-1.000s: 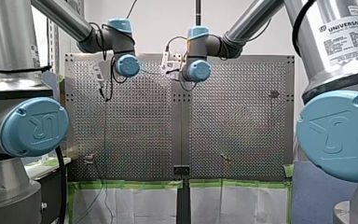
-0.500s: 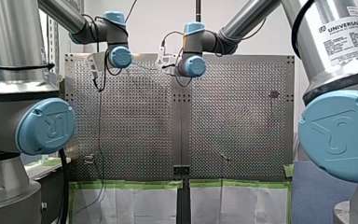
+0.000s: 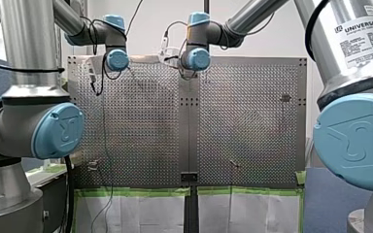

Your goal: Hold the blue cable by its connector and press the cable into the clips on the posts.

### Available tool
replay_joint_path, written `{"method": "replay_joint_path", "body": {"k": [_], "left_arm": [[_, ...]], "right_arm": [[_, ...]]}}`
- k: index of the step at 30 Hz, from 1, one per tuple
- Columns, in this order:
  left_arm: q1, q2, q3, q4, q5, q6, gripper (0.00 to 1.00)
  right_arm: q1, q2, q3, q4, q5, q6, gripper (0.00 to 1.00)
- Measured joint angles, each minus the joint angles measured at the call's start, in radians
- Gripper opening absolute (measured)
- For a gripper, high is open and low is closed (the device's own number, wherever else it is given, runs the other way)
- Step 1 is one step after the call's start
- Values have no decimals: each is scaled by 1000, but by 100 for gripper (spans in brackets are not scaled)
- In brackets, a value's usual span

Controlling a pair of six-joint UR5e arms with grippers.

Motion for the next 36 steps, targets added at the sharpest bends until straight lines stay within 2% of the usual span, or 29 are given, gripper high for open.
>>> {"method": "replay_joint_path", "body": {"k": [11, 22, 30, 36], "left_arm": [[94, -19, 90, -51, 82, -43, 0], [180, -21, 104, -94, 173, -67, 0], [186, -38, 105, -93, 228, -66, 0], [188, -61, 104, -87, 260, -66, 0]], "right_arm": [[0, 1, -29, 8, -3, 7, 0], [0, 11, -35, 8, -11, 19, 0], [-5, 34, -56, 8, -19, 22, 0], [-14, 40, -61, 10, -20, 34, 0]]}}
